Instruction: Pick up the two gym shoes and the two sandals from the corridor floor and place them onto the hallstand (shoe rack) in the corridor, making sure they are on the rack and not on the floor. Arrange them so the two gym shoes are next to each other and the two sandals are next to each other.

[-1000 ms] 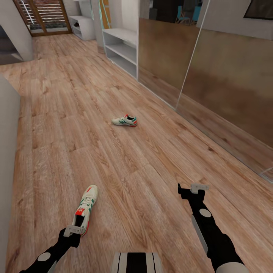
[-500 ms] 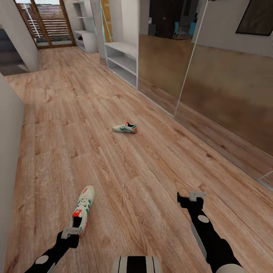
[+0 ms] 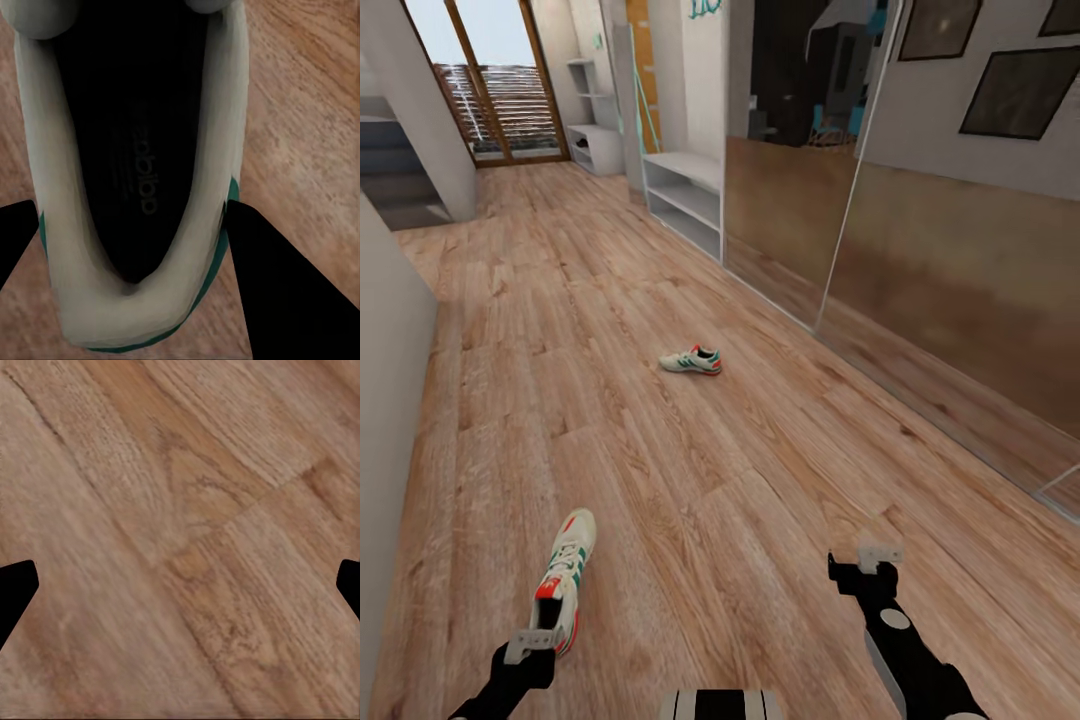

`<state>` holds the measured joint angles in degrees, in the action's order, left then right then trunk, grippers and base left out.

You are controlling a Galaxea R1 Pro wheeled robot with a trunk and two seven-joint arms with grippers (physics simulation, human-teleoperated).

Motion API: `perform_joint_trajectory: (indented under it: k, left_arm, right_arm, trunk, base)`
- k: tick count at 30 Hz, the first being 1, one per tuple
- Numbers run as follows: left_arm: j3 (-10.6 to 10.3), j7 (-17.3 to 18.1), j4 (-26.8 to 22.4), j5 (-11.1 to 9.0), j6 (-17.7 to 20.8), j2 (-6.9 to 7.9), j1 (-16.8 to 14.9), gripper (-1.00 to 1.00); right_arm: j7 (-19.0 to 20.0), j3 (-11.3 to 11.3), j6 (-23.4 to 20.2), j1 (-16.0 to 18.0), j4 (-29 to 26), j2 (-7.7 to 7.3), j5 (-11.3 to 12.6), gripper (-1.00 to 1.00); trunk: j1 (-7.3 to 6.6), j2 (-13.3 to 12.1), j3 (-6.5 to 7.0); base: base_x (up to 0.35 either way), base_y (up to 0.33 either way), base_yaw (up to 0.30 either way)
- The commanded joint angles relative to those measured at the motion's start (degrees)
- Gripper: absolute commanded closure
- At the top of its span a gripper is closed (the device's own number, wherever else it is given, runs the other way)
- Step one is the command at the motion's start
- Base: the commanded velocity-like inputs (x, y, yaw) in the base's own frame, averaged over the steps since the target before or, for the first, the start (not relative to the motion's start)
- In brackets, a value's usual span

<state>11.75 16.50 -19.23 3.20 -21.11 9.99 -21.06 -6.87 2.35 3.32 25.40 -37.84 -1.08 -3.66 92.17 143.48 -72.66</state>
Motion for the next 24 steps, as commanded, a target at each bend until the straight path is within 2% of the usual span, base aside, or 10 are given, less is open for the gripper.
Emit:
perform_joint_trajectory:
  k: [1, 8, 12, 17, 22, 23, 24]
  left_arm:
    - [0.5, 0.4, 0.1, 0.4, -0.8, -0.02, 0.1, 1.0]
    - [0.7, 0.3, 0.2, 0.2, -3.1, 0.08, 1.5, 1.0]
    - [0.7, 0.3, 0.1, 0.2, -3.4, 0.1, 2.1, 1.0]
    - [0.7, 0.3, 0.1, 0.1, -3.5, 0.08, 2.3, 1.0]
    - [0.7, 0.3, 0.2, 0.2, -3.5, -0.04, 2.4, 1.0]
    - [0.7, 0.3, 0.2, 0.2, -3.5, -0.04, 2.4, 1.0]
    - [0.7, 0.3, 0.3, 0.2, -3.6, -0.05, 2.9, 1.0]
  right_arm:
    - [-0.1, 0.0, 0.9, 0.0, 1.0, 0.03, -0.6, -1.0]
    - [-0.1, -0.3, 6.5, 0.0, 8.1, 0.5, -4.1, -1.0]
    - [-0.3, -0.2, 8.4, 0.1, 9.6, 0.54, -5.7, -1.0]
    - [-0.4, 0.0, 9.2, 0.0, 11.1, 0.18, -6.3, -1.0]
    - [-0.4, 0.1, 10.9, 0.0, 16.2, 0.04, -6.4, -1.0]
    - [-0.4, 0.1, 12.2, 0.0, 17.2, 0.02, -6.4, -1.0]
    - [-0.4, 0.2, 17.1, 0.0, 21.6, -0.61, -6.4, -1.0]
  trunk:
    - [-0.03, 0.0, 0.29]
    - [-0.21, -0.1, 2.46]
    - [-0.32, -0.2, 3.7]
    - [-0.45, -0.2, 5.26]
    - [-1.16, -1.4, 6.69]
    - [-1.38, -1.8, 6.96]
    - [-1.6, -2.2, 7.23]
  base:
    - [0.0, 0.0, 0.0]
    - [0.0, 0.0, 0.0]
    - [0.0, 0.0, 0.0]
    - [0.0, 0.0, 0.0]
    - [0.0, 0.0, 0.0]
    - [0.0, 0.0, 0.0]
    - [0.0, 0.0, 0.0]
